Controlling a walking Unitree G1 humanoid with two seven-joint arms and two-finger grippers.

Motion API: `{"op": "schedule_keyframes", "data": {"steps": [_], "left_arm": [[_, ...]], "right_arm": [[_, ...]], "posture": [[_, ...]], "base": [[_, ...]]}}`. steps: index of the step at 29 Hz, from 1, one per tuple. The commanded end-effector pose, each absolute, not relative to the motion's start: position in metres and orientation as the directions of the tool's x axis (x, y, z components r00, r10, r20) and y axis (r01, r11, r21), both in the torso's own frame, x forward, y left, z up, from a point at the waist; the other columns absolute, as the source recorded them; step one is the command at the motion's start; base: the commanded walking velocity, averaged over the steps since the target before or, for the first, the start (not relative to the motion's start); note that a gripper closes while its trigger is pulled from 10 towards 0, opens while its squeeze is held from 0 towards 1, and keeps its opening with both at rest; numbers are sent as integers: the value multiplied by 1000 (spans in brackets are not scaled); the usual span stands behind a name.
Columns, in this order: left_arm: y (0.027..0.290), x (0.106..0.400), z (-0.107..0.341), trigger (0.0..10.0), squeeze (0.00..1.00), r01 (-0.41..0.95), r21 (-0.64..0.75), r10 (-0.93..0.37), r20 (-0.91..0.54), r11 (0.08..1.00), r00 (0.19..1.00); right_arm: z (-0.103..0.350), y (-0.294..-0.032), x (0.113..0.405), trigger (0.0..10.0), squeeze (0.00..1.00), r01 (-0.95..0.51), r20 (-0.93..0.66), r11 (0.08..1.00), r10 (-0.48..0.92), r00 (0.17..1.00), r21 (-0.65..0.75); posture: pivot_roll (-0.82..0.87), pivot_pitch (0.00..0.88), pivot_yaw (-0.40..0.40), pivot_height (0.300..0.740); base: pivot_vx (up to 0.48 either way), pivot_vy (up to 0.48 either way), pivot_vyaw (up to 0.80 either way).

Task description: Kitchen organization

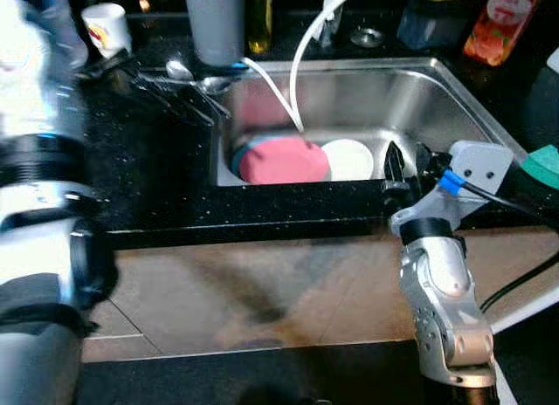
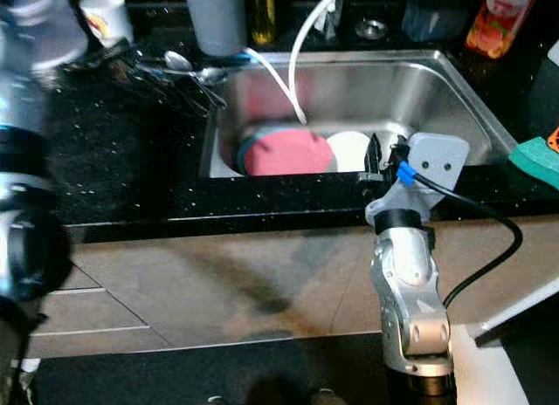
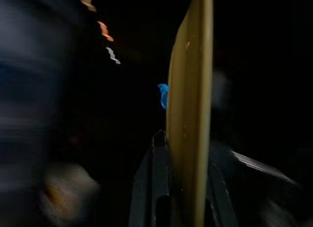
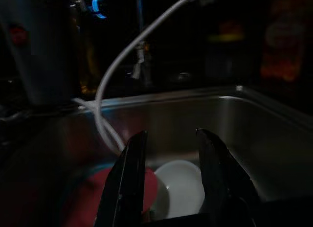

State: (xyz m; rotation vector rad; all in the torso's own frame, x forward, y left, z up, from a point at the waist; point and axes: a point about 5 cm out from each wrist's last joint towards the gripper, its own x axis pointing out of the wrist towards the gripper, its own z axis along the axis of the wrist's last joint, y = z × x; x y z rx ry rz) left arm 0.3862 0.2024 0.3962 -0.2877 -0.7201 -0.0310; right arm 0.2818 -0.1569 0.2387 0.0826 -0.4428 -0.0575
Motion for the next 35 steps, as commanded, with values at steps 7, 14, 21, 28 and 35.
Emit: {"op": "schedule_keyframes", "data": {"steps": [7,14,21,28,35], "left_arm": [[87,408,256,10000,0,399,-221,-353,221,890,909],[78,403,219,10000,1000,456,-261,-442,113,851,890],[84,399,242,10000,1000,497,-300,-424,278,814,862],[81,354,306,10000,0,647,-19,-520,578,762,629],[61,302,266,10000,0,806,162,-771,446,569,455]], "right_arm": [[240,-167,285,10000,0,95,449,991,-128,884,96],[240,-169,288,10000,0,103,456,990,-136,879,98],[241,-167,291,10000,0,89,462,991,-125,878,98],[240,-165,294,10000,0,69,463,993,-105,880,94],[230,-158,295,10000,0,43,438,996,-73,896,78]], "posture": [[-69,13,66,740],[-67,0,68,740],[-59,0,54,740],[-39,0,35,740],[-2,0,14,740]], "base": [[0,0,0],[0,0,0],[0,0,0],[0,0,0],[0,0,0]]}}
